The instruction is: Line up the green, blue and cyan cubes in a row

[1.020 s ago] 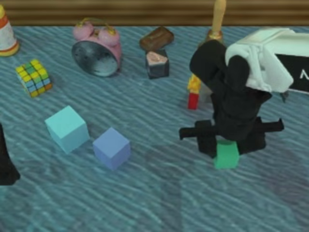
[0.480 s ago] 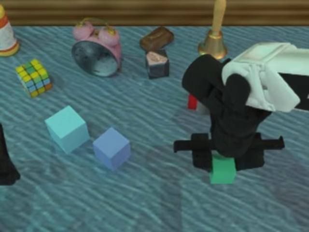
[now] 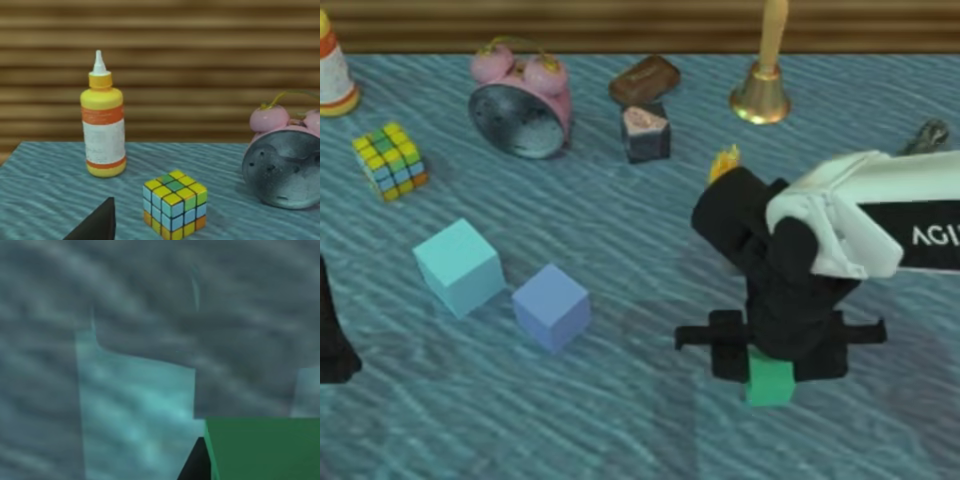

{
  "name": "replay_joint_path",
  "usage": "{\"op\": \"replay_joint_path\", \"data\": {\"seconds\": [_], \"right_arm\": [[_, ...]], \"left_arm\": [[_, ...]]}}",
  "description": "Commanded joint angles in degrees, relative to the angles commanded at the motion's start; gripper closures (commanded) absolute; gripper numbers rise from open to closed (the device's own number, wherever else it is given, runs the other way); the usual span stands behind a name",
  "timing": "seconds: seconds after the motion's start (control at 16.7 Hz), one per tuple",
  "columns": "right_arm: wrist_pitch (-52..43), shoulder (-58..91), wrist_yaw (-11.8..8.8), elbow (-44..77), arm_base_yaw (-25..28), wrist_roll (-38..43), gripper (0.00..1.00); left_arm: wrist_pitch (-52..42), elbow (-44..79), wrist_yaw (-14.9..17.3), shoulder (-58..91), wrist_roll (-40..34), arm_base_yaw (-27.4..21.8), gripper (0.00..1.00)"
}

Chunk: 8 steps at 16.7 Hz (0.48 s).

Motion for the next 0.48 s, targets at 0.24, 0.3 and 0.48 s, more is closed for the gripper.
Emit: {"op": "replay_joint_path", "data": {"seconds": [0.24, 0.3, 0.48], "right_arm": [[2.4, 1.2, 0.0, -1.5, 0.2, 0.0, 1.00], [2.4, 1.2, 0.0, -1.5, 0.2, 0.0, 1.00], [2.4, 1.2, 0.0, -1.5, 0.2, 0.0, 0.85]], "left_arm": [[0.0, 0.0, 0.0, 0.0, 0.0, 0.0, 0.00], [0.0, 0.0, 0.0, 0.0, 0.0, 0.0, 0.00], [0.0, 0.0, 0.0, 0.0, 0.0, 0.0, 0.00]]}}
